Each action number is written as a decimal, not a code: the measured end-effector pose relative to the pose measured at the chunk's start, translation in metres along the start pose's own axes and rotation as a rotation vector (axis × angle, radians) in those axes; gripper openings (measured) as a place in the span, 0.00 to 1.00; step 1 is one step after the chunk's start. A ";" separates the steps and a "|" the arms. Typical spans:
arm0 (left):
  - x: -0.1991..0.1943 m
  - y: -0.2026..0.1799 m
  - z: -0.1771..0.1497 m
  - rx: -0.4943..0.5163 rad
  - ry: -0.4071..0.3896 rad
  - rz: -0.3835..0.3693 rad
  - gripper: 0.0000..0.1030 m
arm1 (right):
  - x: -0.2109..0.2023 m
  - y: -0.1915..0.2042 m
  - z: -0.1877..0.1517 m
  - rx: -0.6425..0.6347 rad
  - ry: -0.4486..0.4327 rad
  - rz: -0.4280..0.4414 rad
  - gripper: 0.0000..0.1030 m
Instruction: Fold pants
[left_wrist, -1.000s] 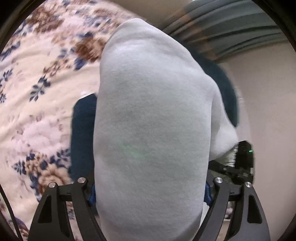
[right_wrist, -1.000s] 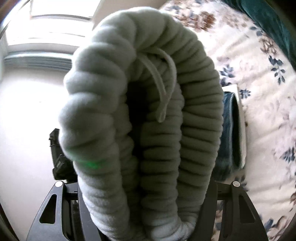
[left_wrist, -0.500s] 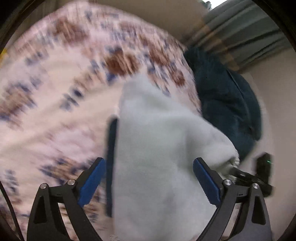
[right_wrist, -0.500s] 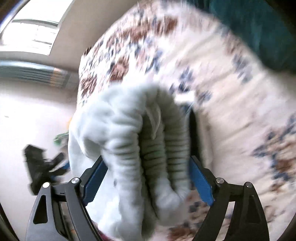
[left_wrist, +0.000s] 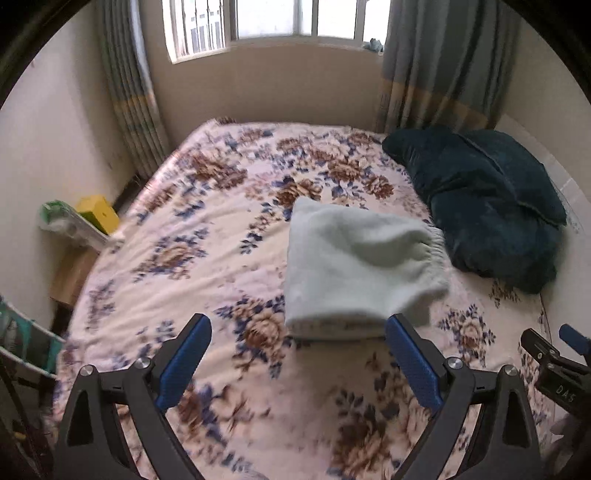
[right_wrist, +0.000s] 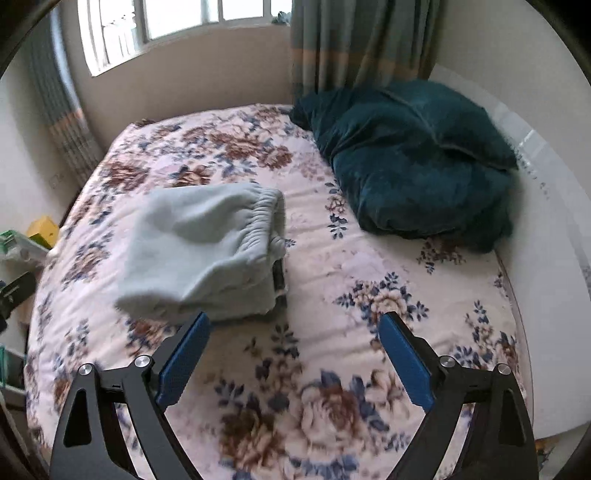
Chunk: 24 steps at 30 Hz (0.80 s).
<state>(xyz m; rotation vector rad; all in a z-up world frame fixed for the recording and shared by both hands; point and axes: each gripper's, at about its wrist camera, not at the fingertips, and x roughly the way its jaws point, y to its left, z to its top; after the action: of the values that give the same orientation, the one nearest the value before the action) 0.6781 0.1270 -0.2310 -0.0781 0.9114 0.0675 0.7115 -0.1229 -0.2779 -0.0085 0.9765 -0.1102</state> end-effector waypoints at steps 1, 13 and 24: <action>-0.022 -0.004 -0.008 0.014 -0.020 -0.003 0.94 | -0.030 0.006 -0.009 -0.005 -0.017 -0.004 0.92; -0.227 -0.015 -0.111 0.035 -0.155 0.053 0.94 | -0.294 -0.007 -0.137 -0.076 -0.198 0.079 0.92; -0.369 0.008 -0.179 -0.010 -0.259 0.070 0.94 | -0.443 -0.027 -0.233 -0.064 -0.271 0.134 0.92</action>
<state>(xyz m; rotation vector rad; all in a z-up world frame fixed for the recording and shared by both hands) 0.3113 0.1083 -0.0489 -0.0453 0.6552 0.1434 0.2711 -0.0972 -0.0409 -0.0161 0.7069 0.0449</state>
